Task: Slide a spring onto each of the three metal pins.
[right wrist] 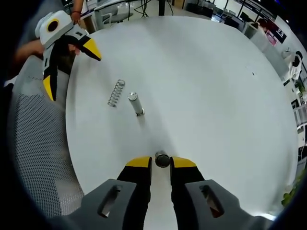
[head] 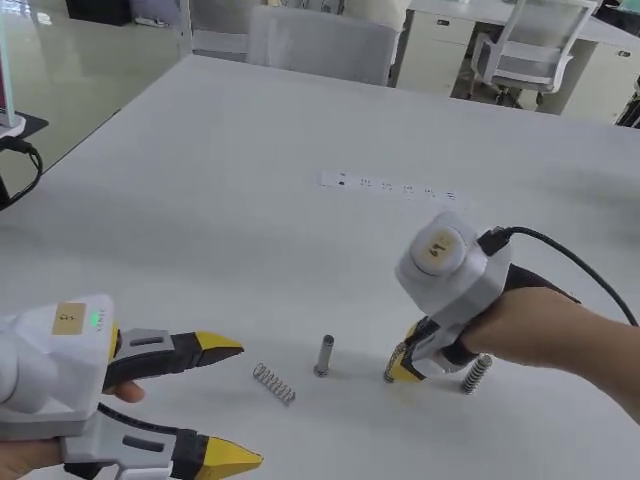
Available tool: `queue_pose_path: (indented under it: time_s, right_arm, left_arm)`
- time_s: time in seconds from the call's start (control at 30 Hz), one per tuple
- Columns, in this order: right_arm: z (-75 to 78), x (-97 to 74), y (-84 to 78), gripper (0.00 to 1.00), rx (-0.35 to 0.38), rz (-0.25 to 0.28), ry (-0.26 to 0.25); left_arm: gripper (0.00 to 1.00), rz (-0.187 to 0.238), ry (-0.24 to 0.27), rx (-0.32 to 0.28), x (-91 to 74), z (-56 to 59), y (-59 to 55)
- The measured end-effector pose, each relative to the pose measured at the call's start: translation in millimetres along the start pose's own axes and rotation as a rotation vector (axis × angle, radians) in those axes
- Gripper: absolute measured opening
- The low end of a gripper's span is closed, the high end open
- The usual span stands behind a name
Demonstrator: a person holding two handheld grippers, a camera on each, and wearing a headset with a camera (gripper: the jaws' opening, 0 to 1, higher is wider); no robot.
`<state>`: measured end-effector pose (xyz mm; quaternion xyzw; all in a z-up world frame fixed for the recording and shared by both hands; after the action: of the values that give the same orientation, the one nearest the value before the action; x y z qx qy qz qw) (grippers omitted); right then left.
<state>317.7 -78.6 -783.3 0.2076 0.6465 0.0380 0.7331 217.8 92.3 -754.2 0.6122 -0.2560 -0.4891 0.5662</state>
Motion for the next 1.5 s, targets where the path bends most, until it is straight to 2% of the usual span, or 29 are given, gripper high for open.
queue_pose_path:
  time_s: [0.43,0.6,0.83,1.07,1.33,1.5]
  right_arm:
    - [-9.2,-9.7,-19.0,0.14,0.045,0.006,-0.007]
    - [-20.1,-13.7,-22.0,0.14,0.056,0.022,0.002]
    - [-43.7,-16.3,-17.9,0.15,0.074,0.045,0.040]
    - [-68.6,-14.1,4.1,0.14,0.047,0.087,0.075]
    - [-79.2,-4.3,39.0,0.15,0.015,0.144,0.076]
    - [-80.8,5.7,59.8,0.15,0.010,0.184,0.064]
  left_arm:
    - [0.59,0.001,0.002,0.002,-1.3,-0.3,-0.2]
    - [0.59,-0.004,0.000,0.001,-1.3,0.2,-1.3]
    - [0.59,-0.006,0.000,0.003,-1.1,0.2,-1.1]
    - [0.59,-0.011,-0.003,0.008,-0.9,2.3,-0.9]
    - [0.59,-0.009,0.004,0.014,-3.4,3.1,0.6]
    - [0.59,-0.010,0.012,0.014,-6.9,2.7,-0.6]
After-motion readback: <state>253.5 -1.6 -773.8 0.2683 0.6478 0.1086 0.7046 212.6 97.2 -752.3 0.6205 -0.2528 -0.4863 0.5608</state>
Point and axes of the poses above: the centre of the closed fingertips' face, and the gripper's own axes: x roughly forward along the fingers, z roughly to its right, y roughly out of its top, the point moved 4 cm from there along -x, roughly backward along the fingers, and after that the axes turned 5 degrees about -x, right-handed, at the moved point
